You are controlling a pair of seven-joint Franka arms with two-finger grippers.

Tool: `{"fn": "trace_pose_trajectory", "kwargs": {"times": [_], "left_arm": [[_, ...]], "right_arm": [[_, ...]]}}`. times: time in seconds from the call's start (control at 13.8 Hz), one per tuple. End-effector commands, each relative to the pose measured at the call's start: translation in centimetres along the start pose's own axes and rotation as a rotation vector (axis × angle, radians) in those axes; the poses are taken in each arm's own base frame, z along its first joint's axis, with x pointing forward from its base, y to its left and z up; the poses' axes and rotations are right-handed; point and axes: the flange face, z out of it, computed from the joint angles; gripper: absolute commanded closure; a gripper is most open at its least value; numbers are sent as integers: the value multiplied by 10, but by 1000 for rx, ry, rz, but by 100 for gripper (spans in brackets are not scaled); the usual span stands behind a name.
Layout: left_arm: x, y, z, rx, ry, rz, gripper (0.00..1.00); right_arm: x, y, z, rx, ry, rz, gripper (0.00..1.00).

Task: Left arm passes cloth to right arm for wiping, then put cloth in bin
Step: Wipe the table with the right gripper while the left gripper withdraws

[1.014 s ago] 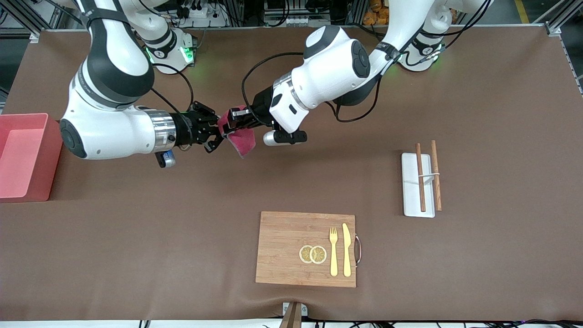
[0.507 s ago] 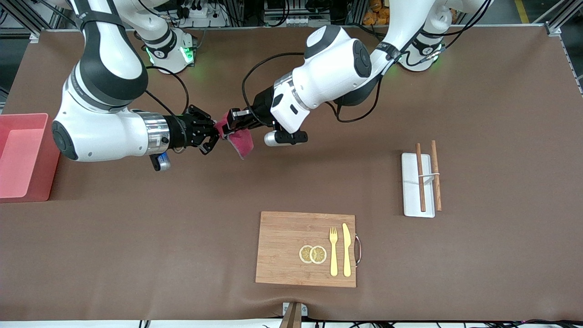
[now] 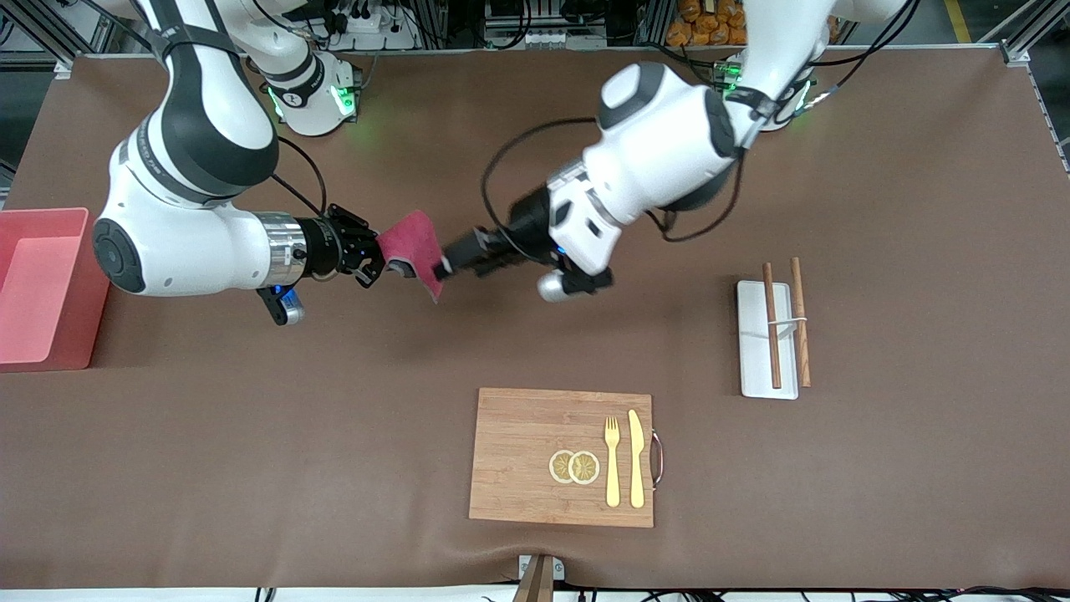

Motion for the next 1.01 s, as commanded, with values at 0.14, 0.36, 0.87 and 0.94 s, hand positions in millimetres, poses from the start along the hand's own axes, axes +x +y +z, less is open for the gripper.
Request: {"fn": "trace_pose_trajectory", "kwargs": {"times": [0.14,0.36,0.87,0.94], "left_arm": [[86,-55,-65,317,108,94,0],[142,-98,-111,513,180,105,0],[237,-178,-240,695,255,123,0],[244,-190,-253,711,235,142,0]], "right_arm": [[-4,-39,72,-11,173,-103,100],[24,-40,140,-54,314,-163,100],[148,32,116,-123,361,-387,100],[170,44,109,-130,355,-424,100]]}}
